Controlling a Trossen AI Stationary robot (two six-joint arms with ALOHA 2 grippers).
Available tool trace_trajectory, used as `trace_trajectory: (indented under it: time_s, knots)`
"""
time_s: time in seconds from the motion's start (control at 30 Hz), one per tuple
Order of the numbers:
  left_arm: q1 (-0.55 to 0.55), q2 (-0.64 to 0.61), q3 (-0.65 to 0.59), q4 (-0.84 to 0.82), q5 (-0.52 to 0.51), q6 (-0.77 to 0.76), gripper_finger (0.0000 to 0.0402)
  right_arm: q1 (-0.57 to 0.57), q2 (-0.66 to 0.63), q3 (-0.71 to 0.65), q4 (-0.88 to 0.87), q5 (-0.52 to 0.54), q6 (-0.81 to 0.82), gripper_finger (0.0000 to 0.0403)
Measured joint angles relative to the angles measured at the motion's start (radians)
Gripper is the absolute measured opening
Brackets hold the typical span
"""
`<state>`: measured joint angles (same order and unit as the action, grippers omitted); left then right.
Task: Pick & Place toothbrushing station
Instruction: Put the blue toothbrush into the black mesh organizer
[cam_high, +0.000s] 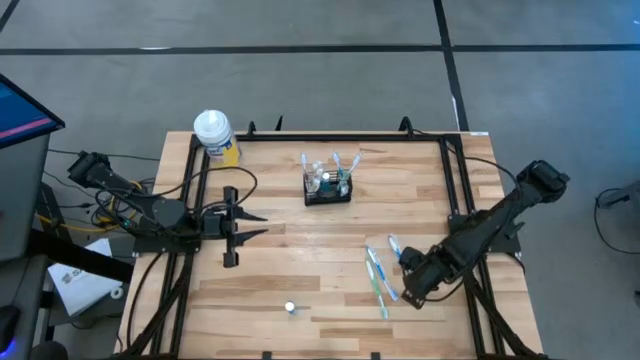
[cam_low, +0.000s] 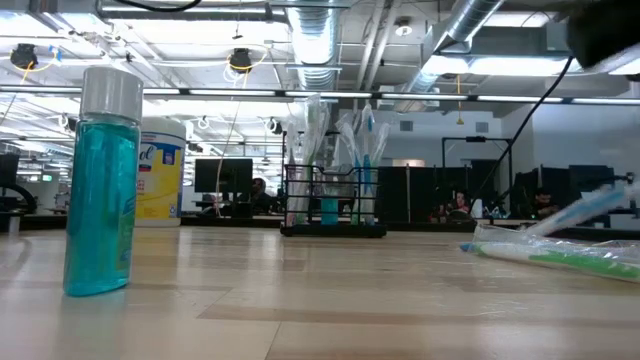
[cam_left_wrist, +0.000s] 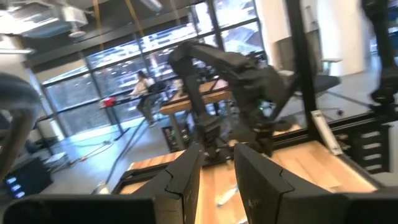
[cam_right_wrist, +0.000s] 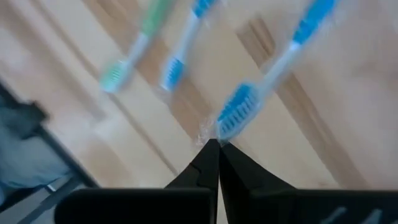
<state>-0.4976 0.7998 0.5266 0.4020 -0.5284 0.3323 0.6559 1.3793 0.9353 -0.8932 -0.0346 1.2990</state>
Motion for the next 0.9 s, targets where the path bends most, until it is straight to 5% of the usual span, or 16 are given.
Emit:
trace_trajectory:
  time_s: [0.5,0.9]
  knots:
    - [0.000,0.020,0.000,0.023,0.093,0.004,0.0092,-0.206,-0.019,0.293,0.006,0.232,-0.538,0.0000]
    - [0.048,0.304,0.000,0.356,0.185,0.242,0.0092,-0.307,-0.019,0.332,0.170,0.214,-0.714,0.0000]
